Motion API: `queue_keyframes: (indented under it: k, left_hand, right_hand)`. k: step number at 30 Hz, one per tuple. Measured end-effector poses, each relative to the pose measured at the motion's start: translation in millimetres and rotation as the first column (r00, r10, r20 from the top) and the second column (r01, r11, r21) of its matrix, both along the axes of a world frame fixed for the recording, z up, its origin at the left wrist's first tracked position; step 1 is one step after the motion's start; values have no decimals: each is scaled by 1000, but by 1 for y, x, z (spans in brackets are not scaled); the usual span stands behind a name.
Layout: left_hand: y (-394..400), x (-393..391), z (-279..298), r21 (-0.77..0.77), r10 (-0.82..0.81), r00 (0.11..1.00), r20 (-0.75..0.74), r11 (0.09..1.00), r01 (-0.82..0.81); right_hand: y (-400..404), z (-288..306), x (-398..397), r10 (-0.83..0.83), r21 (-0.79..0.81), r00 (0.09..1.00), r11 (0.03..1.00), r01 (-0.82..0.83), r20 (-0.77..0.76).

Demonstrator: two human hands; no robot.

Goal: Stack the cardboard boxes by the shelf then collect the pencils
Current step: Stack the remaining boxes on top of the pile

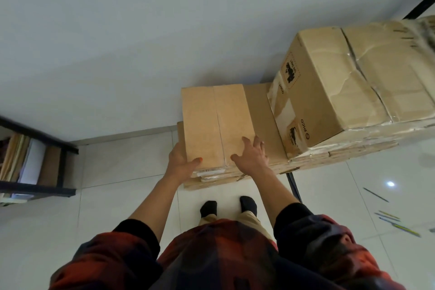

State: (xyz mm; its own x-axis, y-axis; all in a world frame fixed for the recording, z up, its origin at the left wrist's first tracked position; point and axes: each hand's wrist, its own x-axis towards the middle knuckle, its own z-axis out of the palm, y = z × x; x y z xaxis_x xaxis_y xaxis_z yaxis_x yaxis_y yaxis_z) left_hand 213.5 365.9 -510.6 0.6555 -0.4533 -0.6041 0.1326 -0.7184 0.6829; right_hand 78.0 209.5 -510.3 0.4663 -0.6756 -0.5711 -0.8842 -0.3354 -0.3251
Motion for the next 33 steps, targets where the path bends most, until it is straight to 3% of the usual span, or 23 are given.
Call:
queue_keyframes:
  k: [4, 9, 18, 28, 33]
  left_hand:
    - [-12, -6, 2, 113, -75, 978, 196, 992, 53]
    - [-30, -28, 11, 118, -199, 937, 289, 978, 171]
    - [-27, -102, 18, 108, -250, 938, 242, 967, 230]
    - [-29, -281, 25, 67, -355, 902, 245, 934, 350]
    - [-21, -332, 24, 88, -405, 887, 222, 914, 395]
  right_hand:
    - [9, 8, -5, -43, -18, 999, 999, 44, 32]
    - [17, 21, -20, -123, -22, 987, 992, 126, 107]
    - [32, 30, -94, -141, -19, 973, 989, 147, 185]
    - [47, 35, -272, -263, 11, 947, 964, 266, 185]
    - [57, 34, -330, -317, 20, 929, 947, 320, 190]
